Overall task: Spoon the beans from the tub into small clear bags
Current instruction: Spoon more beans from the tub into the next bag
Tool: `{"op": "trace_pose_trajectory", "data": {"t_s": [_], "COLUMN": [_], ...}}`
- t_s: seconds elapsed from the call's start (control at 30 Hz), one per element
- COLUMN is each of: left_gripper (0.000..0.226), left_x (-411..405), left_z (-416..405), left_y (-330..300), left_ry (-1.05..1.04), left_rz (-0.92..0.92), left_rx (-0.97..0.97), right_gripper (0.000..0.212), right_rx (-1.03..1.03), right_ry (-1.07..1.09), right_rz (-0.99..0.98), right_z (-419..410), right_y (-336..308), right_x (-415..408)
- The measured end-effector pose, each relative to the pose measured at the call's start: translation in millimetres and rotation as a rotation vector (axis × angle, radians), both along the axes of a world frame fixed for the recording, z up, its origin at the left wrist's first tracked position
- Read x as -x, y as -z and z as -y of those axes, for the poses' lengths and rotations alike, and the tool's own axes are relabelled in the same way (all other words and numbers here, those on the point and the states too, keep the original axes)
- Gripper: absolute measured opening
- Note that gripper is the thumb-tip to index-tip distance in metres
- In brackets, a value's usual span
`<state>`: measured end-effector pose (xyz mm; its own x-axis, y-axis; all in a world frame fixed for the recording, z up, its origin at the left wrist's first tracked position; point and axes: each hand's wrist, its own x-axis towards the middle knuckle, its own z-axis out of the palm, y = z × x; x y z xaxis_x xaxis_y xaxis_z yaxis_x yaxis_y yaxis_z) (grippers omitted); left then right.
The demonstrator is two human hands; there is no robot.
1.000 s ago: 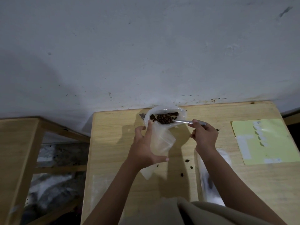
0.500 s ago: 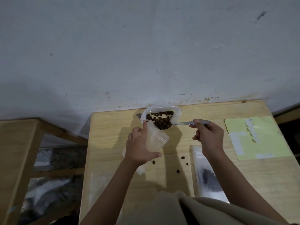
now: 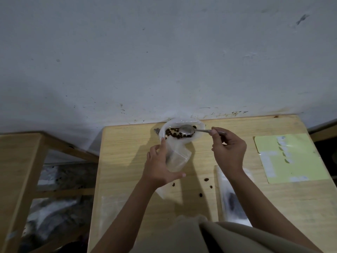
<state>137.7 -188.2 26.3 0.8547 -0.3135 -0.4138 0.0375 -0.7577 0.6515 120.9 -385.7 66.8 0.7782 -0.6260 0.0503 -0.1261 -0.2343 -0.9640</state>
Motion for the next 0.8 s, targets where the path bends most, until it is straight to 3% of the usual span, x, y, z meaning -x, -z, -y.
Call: {"op": "trace_pose_trajectory", "data": {"t_s": [0.17, 0.37, 0.8], "left_gripper": [0.135, 0.132, 0.132], "left_x": [-6.5, -14.0, -9.3], "left_z": [1.0, 1.6, 2.8], "left_y": [-2.3, -4.0, -3.9], "left_ry": [0.011, 0.021, 0.001], "left_rz": [-0.037, -0.054, -0.031], "left_rx": [0.05, 0.085, 0.162], "right_gripper": [0.009, 0.015, 0.017], "right_rx": [0.116, -0.24, -0.697], "right_ry": [0.02, 0.173, 0.195], "right_rz": [-0.084, -0.297, -0.413], "right_z": [-12.6, -27.2, -44.9], "right_y": [29.3, 43.5, 30.5], "right_x": [-14.6, -33.6, -54.9]}}
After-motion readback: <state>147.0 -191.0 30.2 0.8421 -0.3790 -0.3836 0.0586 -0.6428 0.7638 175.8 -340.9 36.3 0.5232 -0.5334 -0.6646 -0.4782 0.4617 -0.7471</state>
